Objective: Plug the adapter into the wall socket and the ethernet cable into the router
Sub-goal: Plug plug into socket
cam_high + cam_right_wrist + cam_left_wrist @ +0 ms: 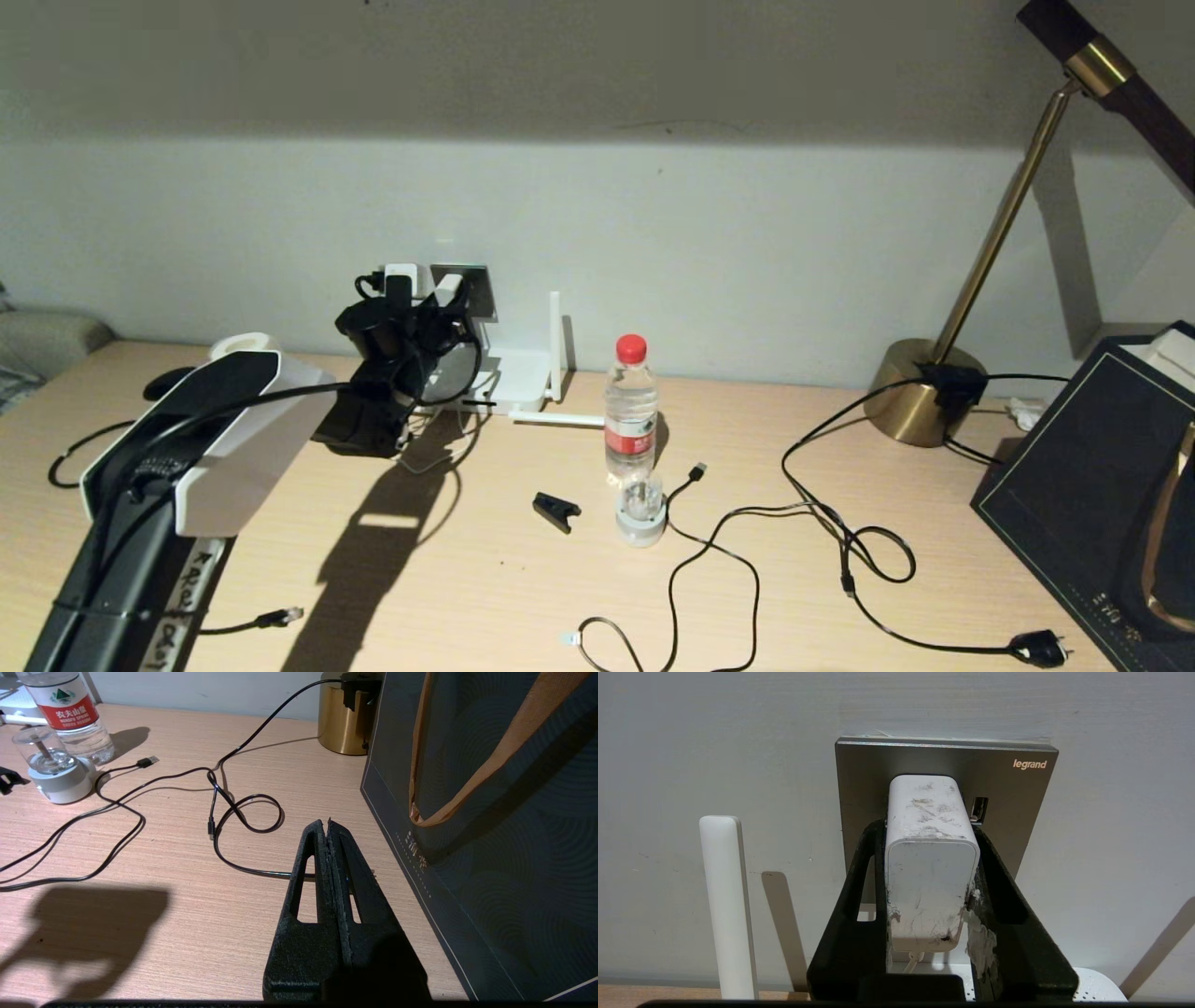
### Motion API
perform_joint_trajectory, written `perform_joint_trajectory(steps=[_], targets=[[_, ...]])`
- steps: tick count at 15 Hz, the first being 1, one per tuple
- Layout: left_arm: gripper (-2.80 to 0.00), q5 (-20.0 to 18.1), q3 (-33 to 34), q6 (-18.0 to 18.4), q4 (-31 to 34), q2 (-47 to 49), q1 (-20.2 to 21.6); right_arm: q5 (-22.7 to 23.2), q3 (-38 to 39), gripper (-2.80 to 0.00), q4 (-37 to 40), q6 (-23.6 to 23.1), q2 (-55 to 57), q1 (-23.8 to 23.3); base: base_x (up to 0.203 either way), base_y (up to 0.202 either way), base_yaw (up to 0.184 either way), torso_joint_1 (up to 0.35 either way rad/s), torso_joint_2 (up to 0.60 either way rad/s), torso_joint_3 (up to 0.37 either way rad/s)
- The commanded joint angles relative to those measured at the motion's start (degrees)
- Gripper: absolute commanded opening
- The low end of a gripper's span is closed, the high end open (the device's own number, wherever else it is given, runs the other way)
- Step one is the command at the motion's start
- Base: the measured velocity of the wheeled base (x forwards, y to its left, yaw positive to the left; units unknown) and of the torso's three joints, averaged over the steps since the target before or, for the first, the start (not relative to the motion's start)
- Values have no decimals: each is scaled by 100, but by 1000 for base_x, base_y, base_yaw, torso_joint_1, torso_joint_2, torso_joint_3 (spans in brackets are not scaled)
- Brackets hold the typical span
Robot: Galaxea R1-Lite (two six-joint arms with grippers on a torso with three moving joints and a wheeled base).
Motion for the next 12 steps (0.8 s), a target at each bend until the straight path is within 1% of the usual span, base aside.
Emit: perform_joint_trajectory(steps=[1,2,5,12], targets=[[-280,79,-3,6,13,24,-2,2,26,-280,0,-3,9,-1,0,0,0,0,0,0],[-280,142,-4,6,60,24,-2,2,26,-280,0,-3,9,0,0,0,0,0,0,0],[-280,173,-4,6,83,24,-2,2,26,-280,0,-3,9,-1,0,0,0,0,0,0],[-280,165,-4,15,100,-3,-11,2,26,-280,-9,-3,9,-4,0,0,0,0,0,0]])
